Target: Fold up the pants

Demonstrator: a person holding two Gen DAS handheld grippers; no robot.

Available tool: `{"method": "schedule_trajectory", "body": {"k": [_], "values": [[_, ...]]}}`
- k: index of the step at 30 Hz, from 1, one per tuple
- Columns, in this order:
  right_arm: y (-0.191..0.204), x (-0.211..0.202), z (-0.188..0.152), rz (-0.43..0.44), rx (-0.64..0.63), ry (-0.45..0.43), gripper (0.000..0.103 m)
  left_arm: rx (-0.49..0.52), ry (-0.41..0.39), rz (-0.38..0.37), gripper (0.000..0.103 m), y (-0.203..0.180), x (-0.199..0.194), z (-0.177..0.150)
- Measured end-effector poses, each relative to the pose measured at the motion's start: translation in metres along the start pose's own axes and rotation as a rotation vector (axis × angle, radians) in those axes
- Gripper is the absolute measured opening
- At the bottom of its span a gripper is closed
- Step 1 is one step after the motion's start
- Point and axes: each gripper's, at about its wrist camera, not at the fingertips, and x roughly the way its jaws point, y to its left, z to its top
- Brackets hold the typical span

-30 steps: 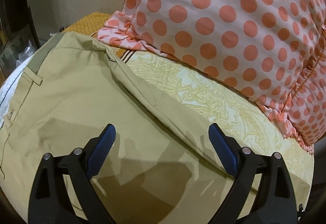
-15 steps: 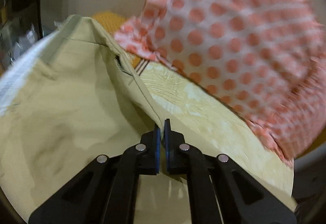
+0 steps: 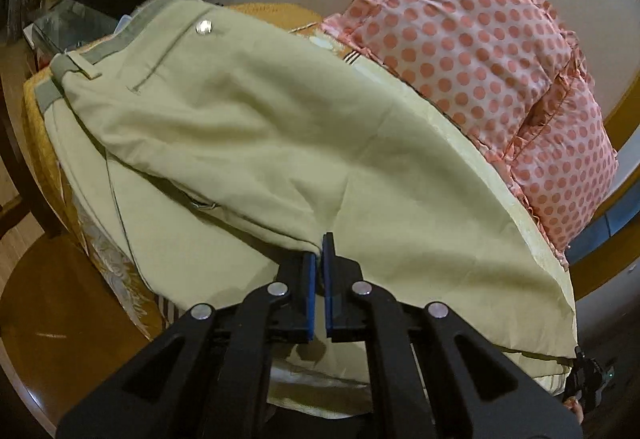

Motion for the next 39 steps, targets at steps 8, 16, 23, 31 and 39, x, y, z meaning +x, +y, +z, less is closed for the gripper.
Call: {"method": "schedule_trajectory", "body": {"k": [8,16,23,31,39], "values": [[0.0,-0.024,-0.003,-0.022,-0.007,-0.026,0.002,0.02,-0.017,-0.019,0.002,0.005,-0.022,-0.014],[-0.002,-0.027,-0.011,-0.158,-0.059,-0.013,0.015,0.082,-0.032,0.01,0.014,0.009,-0.025,-0.03],[-0.001,-0.051,-0.005,-0.311,-0.164,-0.186,0.057,0.13,-0.295,0.149,0.062,0.009,-0.078,-0.033],[0.008,-0.025,-0.031,-0.246,-0.288,-0.101,0.023,0.165,-0.285,0.137,0.07,-0.005,-0.06,-0.024],[0.057,-0.019,-0.022,-0.192,-0.435,-0.152,0.004,0.151,-0.218,0.15,0.079,0.006,-0.029,-0.027]]}}
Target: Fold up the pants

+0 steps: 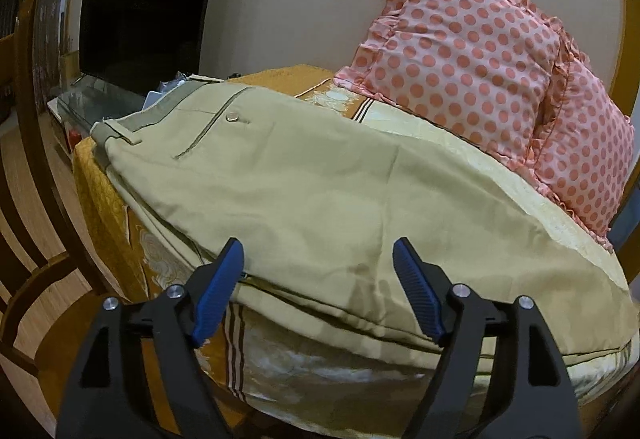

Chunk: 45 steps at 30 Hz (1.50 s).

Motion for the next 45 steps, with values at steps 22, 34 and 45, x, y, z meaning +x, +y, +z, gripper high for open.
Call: {"method": "schedule_trajectory", "body": {"k": [22,34,45], "values": [[0.321,-0.021,-0.177,0.817,-0.843,0.405,0.069,-0.276,-0.115,0.112,0.084,0.102,-0.007,0.013],[0.323,0.029,-0.217,0.562,-0.926,0.553,0.078,-0.297,-0.089,0.134,0.084,0.121,0.026,0.04],[0.328,0.017,-0.213,0.578,-0.93,0.552,0.087,-0.262,-0.056,0.026,0.076,0.085,0.024,0.039]]}}
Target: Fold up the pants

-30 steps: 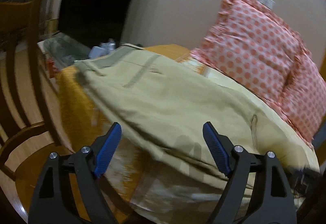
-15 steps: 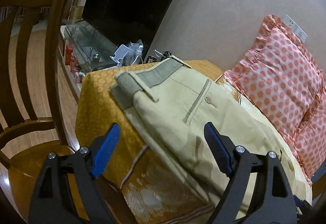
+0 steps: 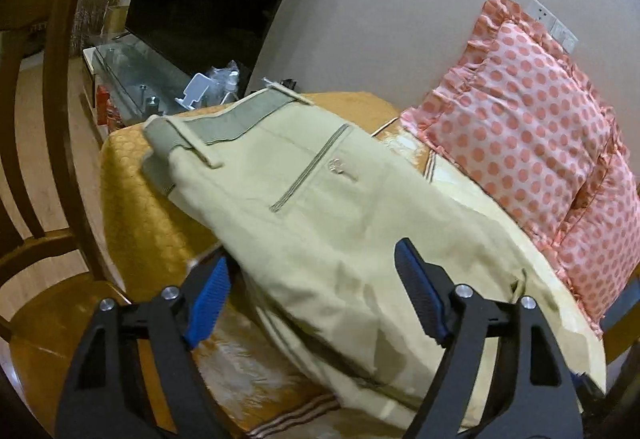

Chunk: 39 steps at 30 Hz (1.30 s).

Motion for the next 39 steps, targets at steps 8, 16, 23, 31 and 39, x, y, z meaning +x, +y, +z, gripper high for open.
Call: {"method": "schedule_trajectory", "body": {"k": [8,16,23,31,39], "values": [[-0.001,0.0,0.0,0.014,0.02,-0.02,0.087,-0.265,-0.015,0.0,0.061,0.045,0.013,0.021],[-0.024,-0.026,-0.011,0.029,0.101,-0.073,0.087,-0.117,-0.045,0.062,0.008,0.011,0.012,0.041],[-0.083,-0.083,-0.035,-0.049,0.269,-0.235,0.089,0.362,-0.143,-0.207,0.006,-0.164,-0.048,0.037],[-0.193,-0.147,-0.098,0.008,0.816,-0.449,0.089,0.898,0.1,-0.666,0.007,-0.314,-0.079,-0.124],[-0.218,-0.114,-0.093,0.204,0.911,-0.283,0.089,1.092,0.255,-0.666,0.033,-0.299,-0.07,-0.196]]}}
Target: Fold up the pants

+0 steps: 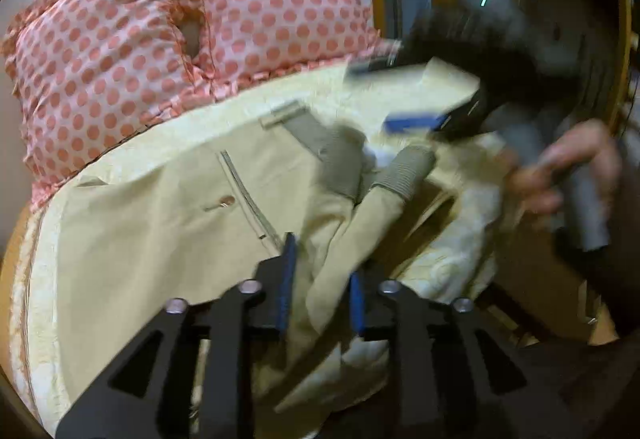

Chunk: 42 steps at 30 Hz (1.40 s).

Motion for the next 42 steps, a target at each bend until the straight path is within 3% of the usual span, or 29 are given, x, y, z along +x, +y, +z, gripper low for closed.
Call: {"method": "schedule_trajectory", "body": {"k": [1,3,4,6,9,10,13,16,18,19,20,21,24,27,33,35,37,39,40,41,42], "values": [[0.005,0.006,-0.001,-0.021,-0.036,0.017,0.089,-0.045,-0.03,-0.029,0.038,0.011,-0.013,0.003],[0.018,0.022,-0.001,-0.051,-0.119,0.062,0.085,-0.177,-0.11,-0.04,0.066,0.047,-0.04,0.012],[0.021,0.027,-0.003,-0.052,-0.134,0.079,0.082,-0.233,-0.139,0.002,0.068,0.067,-0.048,0.015],[0.023,0.039,-0.003,-0.091,-0.162,0.106,0.081,-0.371,-0.128,0.156,0.067,0.124,-0.052,0.013],[0.024,0.055,0.001,-0.149,-0.218,0.121,0.069,-0.551,-0.002,0.223,0.064,0.2,-0.025,-0.001],[0.023,0.057,0.0,-0.156,-0.23,0.124,0.061,-0.593,0.056,0.216,0.061,0.218,-0.012,-0.008],[0.024,0.061,0.001,-0.178,-0.258,0.135,0.05,-0.649,0.129,0.137,0.058,0.244,0.014,-0.017],[0.022,0.06,0.001,-0.177,-0.267,0.14,0.05,-0.672,0.151,0.048,0.06,0.253,0.029,-0.019],[0.023,0.063,0.002,-0.18,-0.276,0.15,0.035,-0.681,0.14,0.002,0.063,0.257,0.032,-0.018],[0.024,0.066,0.002,-0.174,-0.289,0.173,0.018,-0.68,0.139,-0.023,0.063,0.259,0.035,-0.018],[0.024,0.068,0.001,-0.147,-0.296,0.192,0.014,-0.683,0.138,-0.037,0.061,0.26,0.034,-0.02],[0.025,0.069,0.001,-0.128,-0.298,0.202,0.014,-0.686,0.14,-0.042,0.047,0.259,0.035,-0.02],[0.022,0.067,0.009,-0.084,-0.263,0.223,0.012,-0.687,0.178,-0.016,0.019,0.265,0.036,-0.015],[0.023,0.069,0.023,-0.037,-0.228,0.224,0.011,-0.664,0.17,-0.02,0.009,0.264,0.036,-0.004],[0.034,0.087,0.077,-0.076,-0.279,0.129,0.01,-0.527,0.114,0.069,0.007,0.269,0.068,0.064],[0.032,0.096,0.101,-0.127,-0.29,0.075,0.01,-0.533,0.081,0.097,0.007,0.28,0.092,0.085],[0.025,0.107,0.12,-0.202,-0.296,0.024,0.01,-0.52,0.102,0.148,0.011,0.287,0.12,0.098],[0.017,0.12,0.13,-0.286,-0.314,0.027,0.016,-0.497,0.155,0.221,0.023,0.29,0.137,0.1],[0.009,0.127,0.133,-0.357,-0.301,0.072,0.029,-0.501,0.164,0.232,0.024,0.29,0.137,0.099],[0.004,0.127,0.134,-0.387,-0.28,0.092,0.039,-0.502,0.148,0.244,0.024,0.288,0.129,0.098],[0.003,0.12,0.132,-0.401,-0.26,0.08,0.042,-0.49,0.105,0.271,0.031,0.281,0.114,0.095]]}}
